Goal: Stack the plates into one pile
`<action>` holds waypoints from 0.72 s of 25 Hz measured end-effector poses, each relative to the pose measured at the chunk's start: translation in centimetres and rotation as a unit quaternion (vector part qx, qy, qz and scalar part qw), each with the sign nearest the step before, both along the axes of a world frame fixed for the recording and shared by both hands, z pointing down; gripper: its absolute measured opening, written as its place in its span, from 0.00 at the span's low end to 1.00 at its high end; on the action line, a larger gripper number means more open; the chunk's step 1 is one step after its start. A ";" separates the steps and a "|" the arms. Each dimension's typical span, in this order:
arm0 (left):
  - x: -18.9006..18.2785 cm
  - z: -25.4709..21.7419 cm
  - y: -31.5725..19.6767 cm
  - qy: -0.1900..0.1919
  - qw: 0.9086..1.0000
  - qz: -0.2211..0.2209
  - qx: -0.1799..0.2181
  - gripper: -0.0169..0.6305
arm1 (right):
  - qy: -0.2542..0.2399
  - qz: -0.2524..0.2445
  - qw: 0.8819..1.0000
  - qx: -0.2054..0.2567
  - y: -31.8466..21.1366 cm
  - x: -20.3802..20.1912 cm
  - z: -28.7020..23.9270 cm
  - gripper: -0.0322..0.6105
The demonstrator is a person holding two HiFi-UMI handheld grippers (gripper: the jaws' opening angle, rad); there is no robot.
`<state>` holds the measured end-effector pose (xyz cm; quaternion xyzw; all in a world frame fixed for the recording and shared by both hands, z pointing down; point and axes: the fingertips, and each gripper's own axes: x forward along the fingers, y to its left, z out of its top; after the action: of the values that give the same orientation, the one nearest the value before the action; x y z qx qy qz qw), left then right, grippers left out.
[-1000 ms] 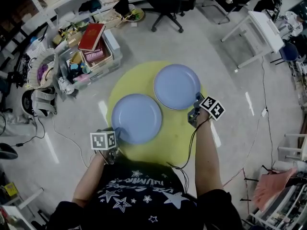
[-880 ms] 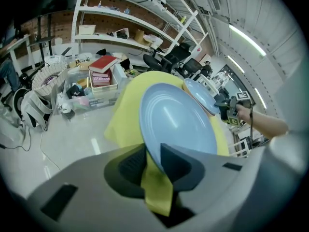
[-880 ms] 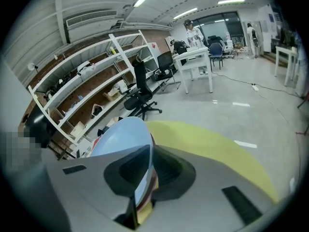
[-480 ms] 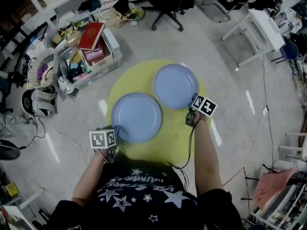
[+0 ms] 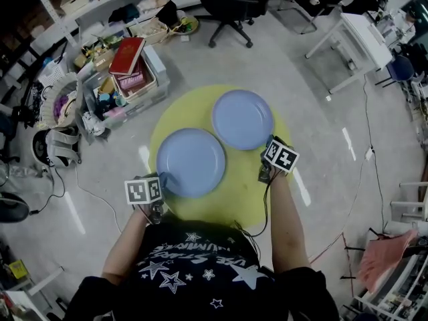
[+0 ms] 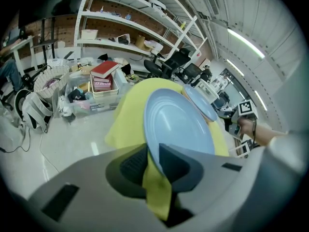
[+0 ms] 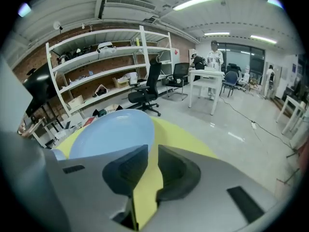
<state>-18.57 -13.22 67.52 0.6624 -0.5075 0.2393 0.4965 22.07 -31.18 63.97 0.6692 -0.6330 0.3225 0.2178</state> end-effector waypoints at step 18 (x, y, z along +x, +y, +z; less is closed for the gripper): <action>0.3 -3.9 -1.0 0.008 0.997 -0.004 0.074 0.08 | -0.039 0.033 0.999 0.010 8.6 0.6 -0.2 0.14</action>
<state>-18.26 -14.22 63.60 0.6969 -0.5227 0.1938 0.4512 22.66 -22.57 63.77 0.6787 -0.6221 0.3489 0.1753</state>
